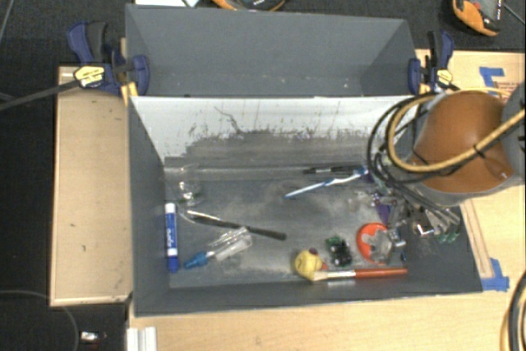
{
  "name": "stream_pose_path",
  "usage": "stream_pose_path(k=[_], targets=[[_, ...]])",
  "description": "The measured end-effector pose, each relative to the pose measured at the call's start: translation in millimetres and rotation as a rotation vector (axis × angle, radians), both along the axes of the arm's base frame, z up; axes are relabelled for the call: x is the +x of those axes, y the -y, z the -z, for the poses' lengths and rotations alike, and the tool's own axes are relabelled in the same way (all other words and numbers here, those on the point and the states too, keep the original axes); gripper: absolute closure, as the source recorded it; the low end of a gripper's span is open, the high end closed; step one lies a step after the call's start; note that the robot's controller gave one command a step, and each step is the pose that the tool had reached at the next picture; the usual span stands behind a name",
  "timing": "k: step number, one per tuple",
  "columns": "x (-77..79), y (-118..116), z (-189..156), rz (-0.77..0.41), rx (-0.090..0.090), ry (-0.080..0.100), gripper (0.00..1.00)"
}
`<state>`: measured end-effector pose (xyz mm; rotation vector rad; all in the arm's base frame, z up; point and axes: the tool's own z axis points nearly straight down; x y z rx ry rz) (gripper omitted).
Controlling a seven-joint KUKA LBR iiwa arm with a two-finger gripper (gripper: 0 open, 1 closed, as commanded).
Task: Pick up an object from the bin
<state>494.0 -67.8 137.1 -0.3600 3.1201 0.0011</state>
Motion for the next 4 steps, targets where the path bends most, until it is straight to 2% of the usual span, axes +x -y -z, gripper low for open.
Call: stream_pose_path(k=[1,2,3,4], targets=[[-10.8,25,67,-0.302,-0.002,0.015,0.0],[19.5,11,60,-0.056,-0.001,0.018,0.0],[53.6,43,66,-0.328,-0.004,0.017,0.0],[9.5,20,-59,-0.093,-0.002,0.026,0.0]])
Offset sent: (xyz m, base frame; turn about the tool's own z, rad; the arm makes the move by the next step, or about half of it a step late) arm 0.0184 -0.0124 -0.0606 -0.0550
